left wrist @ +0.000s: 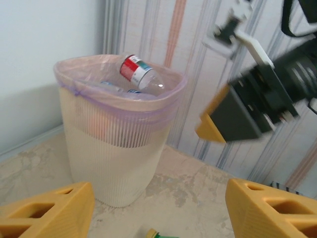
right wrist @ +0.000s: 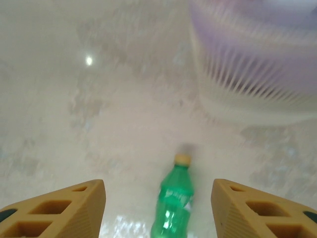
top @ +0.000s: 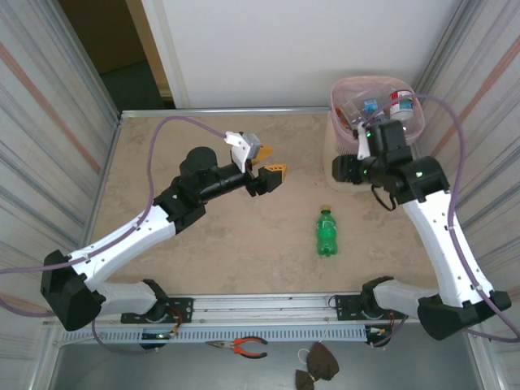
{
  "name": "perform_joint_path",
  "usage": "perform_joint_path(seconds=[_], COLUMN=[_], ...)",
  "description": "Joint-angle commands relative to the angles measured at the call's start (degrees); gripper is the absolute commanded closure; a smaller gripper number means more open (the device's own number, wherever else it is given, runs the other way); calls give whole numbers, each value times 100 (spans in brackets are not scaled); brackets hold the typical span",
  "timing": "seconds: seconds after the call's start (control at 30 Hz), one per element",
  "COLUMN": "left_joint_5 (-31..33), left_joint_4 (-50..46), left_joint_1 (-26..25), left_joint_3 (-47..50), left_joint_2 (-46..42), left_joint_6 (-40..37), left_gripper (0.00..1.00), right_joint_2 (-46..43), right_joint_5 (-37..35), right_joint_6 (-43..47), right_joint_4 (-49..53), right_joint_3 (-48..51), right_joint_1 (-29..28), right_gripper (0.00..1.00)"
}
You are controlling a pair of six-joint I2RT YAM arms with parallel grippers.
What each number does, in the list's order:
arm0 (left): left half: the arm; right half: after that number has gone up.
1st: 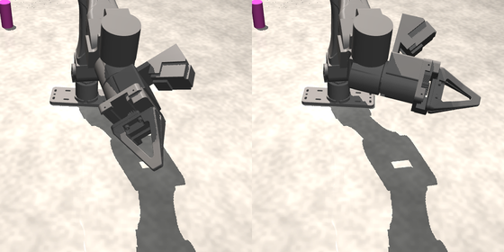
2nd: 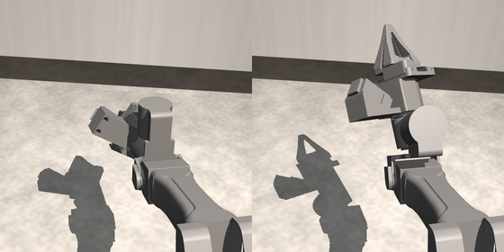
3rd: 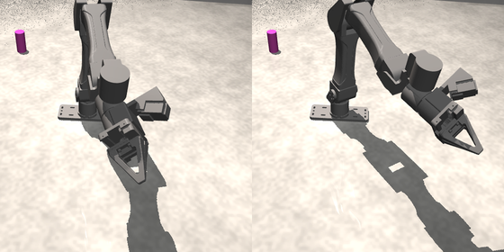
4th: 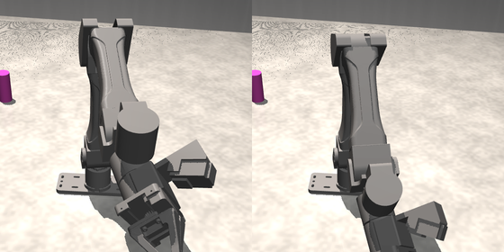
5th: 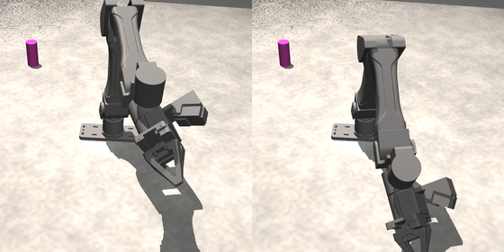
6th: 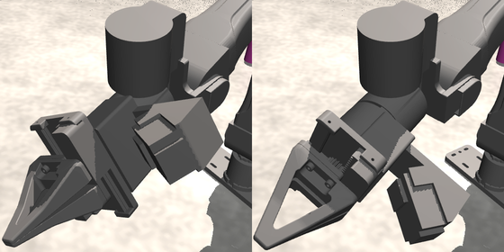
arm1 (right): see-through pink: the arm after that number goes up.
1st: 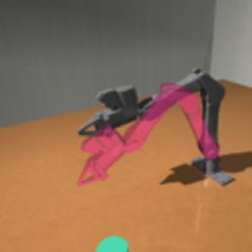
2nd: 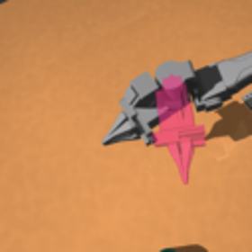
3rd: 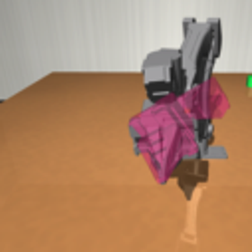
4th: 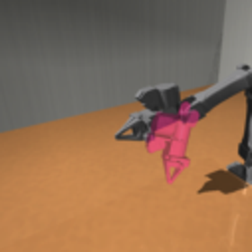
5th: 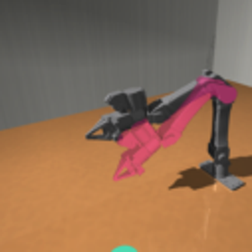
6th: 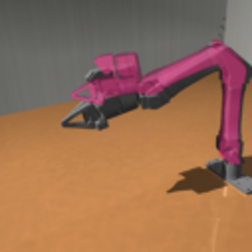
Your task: Put the plastic bottles in the bin
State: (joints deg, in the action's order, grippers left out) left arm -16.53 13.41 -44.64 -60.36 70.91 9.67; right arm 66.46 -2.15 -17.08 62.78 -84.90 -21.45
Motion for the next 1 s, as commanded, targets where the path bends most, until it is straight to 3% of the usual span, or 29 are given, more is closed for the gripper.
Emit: perform_joint_path(seconds=[0.0, 0.27, 0.43, 0.7, 0.97], left_joint_5=[98, 136, 158, 223, 298], left_joint_4=[-44, -220, -297, -322, -304], left_joint_1=[117, 264, 298, 311, 320], left_joint_3=[85, 156, 175, 220, 219], left_joint_2=[-249, -375, -394, -420, -411], left_joint_6=[164, 180, 226, 316, 371], left_gripper=[29, 29, 29, 30, 30], right_joint_2=[-145, -273, -82, 680, 1403], right_joint_5=[-362, -11, 255, 105, -8], right_joint_6=[-886, -1951, -2188, -2142, -2042], right_joint_4=[362, -177, -872, -1555, -2156], right_joint_3=[666, 2352, 3146, 3619, 3757], right_joint_1=[-421, -728, -738, -721, -585], right_gripper=[40, 26, 23, 20, 24])
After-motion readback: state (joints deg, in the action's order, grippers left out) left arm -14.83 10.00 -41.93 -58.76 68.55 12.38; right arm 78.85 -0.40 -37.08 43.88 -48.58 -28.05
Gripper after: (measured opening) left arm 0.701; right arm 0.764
